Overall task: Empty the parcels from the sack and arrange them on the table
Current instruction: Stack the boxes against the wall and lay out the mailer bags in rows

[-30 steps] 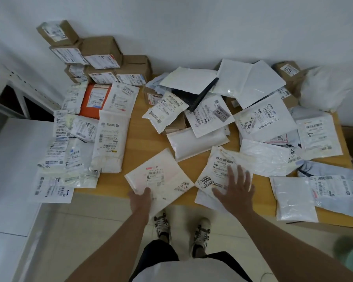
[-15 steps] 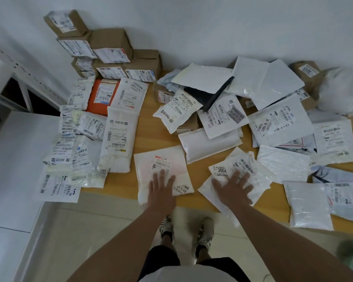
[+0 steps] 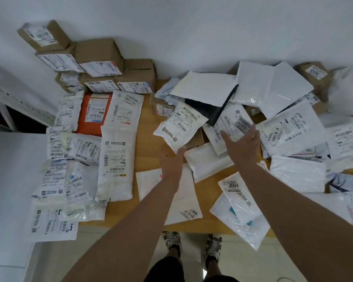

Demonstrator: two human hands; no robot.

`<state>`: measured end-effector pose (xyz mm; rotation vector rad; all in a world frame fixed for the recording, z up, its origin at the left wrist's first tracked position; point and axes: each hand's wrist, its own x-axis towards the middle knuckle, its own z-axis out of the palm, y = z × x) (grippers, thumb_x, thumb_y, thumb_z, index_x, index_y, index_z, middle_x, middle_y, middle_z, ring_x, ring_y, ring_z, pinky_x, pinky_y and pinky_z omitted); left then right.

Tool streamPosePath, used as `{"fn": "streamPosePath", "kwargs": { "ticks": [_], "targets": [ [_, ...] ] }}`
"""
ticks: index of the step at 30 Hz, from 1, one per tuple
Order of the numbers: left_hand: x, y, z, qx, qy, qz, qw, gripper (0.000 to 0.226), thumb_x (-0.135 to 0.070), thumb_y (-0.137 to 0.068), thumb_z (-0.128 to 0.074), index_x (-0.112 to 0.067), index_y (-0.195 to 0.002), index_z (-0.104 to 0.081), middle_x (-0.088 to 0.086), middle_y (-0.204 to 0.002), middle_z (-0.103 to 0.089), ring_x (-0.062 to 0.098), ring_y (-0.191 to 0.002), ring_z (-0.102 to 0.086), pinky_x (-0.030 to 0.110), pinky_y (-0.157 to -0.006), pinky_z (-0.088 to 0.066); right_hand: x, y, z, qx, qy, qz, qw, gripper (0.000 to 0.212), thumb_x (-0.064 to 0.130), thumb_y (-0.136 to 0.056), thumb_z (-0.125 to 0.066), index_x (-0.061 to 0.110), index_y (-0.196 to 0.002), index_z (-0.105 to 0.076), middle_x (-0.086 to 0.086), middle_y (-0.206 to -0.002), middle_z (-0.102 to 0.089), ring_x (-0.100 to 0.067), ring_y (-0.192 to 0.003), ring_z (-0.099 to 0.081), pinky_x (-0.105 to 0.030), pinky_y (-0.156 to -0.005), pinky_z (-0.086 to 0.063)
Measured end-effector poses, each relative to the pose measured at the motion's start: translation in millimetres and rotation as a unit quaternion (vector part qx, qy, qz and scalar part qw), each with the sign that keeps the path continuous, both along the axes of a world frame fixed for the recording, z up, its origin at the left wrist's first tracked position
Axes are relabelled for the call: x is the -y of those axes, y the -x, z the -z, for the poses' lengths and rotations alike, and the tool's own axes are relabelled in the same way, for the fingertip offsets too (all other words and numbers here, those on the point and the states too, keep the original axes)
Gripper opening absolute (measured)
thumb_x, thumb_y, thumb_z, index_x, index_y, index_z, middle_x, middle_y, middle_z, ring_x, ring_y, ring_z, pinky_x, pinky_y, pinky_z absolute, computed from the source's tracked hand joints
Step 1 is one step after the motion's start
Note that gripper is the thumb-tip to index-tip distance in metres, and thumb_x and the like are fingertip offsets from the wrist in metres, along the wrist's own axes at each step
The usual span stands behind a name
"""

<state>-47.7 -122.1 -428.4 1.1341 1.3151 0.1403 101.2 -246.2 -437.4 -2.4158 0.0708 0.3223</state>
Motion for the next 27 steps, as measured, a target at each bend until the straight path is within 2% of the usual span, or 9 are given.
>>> {"fn": "streamPosePath", "kwargs": {
  "ticks": [2,5,8,10,15,19,21,25,27],
  "targets": [
    [-9.1,-12.3,-1.5,-0.012,0.102,0.040,0.994,0.039,-0.034,-0.087,-0.070,-0.011,-0.114,-0.053,0.003,-0.103,-0.057,0.014,-0.085,-0.054,0.024,-0.074,-0.044,-11.6,-26.2,5.9,-0.106,-0.033,0.020,0.994,0.124,0.068,-0.065,-0.076,0.026,-0.155,-0.001,-0.013,-0.159,-0.014,-0.036,-0.145,-0.022,-0.059,-0.114,-0.028],
    [-6.8,-20.2,10.0,-0.059,0.136,0.117,0.982,0.061,-0.029,-0.084,-0.075,-0.009,-0.135,-0.047,0.011,-0.130,-0.054,0.027,-0.112,-0.055,0.036,-0.093,-0.046,-9.5,-32.5,28.0,-0.167,-0.067,0.051,0.982,0.130,0.067,-0.048,-0.082,0.033,-0.149,-0.007,-0.007,-0.150,-0.038,-0.035,-0.135,-0.041,-0.058,-0.108,-0.037],
    [5.5,-22.7,18.1,-0.071,0.114,0.102,0.986,0.065,-0.018,-0.087,-0.070,-0.011,-0.142,-0.036,0.007,-0.136,-0.046,0.027,-0.124,-0.047,0.037,-0.100,-0.041,-0.4,-11.9,16.6,-0.176,-0.174,0.102,0.964,0.100,0.026,-0.071,-0.085,0.020,-0.147,-0.019,0.000,-0.137,-0.053,-0.022,-0.123,-0.053,-0.042,-0.101,-0.046],
    [13.0,-20.9,19.0,-0.046,0.081,0.117,0.989,0.056,-0.014,-0.087,-0.066,-0.015,-0.137,-0.041,0.004,-0.126,-0.050,0.022,-0.112,-0.054,0.030,-0.088,-0.046,8.9,-11.7,12.7,-0.179,-0.234,0.152,0.944,0.090,0.006,-0.082,-0.075,0.017,-0.151,-0.018,-0.005,-0.135,-0.050,-0.018,-0.117,-0.049,-0.035,-0.094,-0.044],
    [28.1,-9.6,1.7,0.001,-0.155,0.217,0.964,0.018,-0.013,-0.084,-0.061,-0.015,-0.101,-0.054,-0.001,-0.098,-0.061,0.020,-0.092,-0.060,0.030,-0.072,-0.050,28.2,-33.8,-10.4,-0.190,-0.378,0.230,0.876,0.091,-0.009,-0.086,-0.059,0.034,-0.154,-0.016,-0.011,-0.142,-0.045,-0.026,-0.116,-0.057,-0.049,-0.097,-0.050],
    [43.2,8.8,4.9,0.052,-0.500,0.286,0.816,0.010,-0.007,-0.081,-0.055,-0.014,-0.087,-0.059,0.001,-0.092,-0.060,0.018,-0.085,-0.054,0.030,-0.074,-0.044,54.9,-37.2,-24.2,-0.185,-0.425,0.277,0.842,0.082,-0.009,-0.091,-0.048,0.043,-0.149,-0.022,-0.010,-0.127,-0.055,-0.029,-0.105,-0.066,-0.053,-0.084,-0.056],
    [51.4,16.8,14.5,0.041,-0.581,0.353,0.732,0.010,-0.012,-0.078,-0.054,-0.014,-0.084,-0.061,0.004,-0.092,-0.061,0.022,-0.085,-0.053,0.032,-0.073,-0.044,72.7,-33.6,-24.5,-0.181,-0.422,0.293,0.839,0.081,-0.010,-0.093,-0.044,0.042,-0.150,-0.021,-0.009,-0.131,-0.053,-0.026,-0.104,-0.065,-0.046,-0.076,-0.058],
    [66.2,28.1,34.9,-0.044,-0.544,0.527,0.651,0.020,-0.022,-0.072,-0.071,-0.018,-0.091,-0.065,0.005,-0.100,-0.062,0.026,-0.089,-0.062,0.036,-0.074,-0.052,96.7,-33.2,-26.4,-0.190,-0.422,0.298,0.835,0.081,-0.010,-0.094,-0.044,0.040,-0.151,-0.018,-0.011,-0.134,-0.048,-0.026,-0.108,-0.062,-0.041,-0.076,-0.057],
    [77.1,29.3,35.1,-0.097,-0.489,0.593,0.632,0.036,-0.023,-0.078,-0.069,-0.018,-0.113,-0.062,0.007,-0.121,-0.056,0.029,-0.107,-0.058,0.038,-0.089,-0.047,106.3,-39.2,-28.5,-0.176,-0.403,0.288,0.851,0.080,-0.008,-0.093,-0.045,0.039,-0.151,-0.018,-0.010,-0.136,-0.048,-0.024,-0.110,-0.060,-0.043,-0.085,-0.055]
  ]
}}
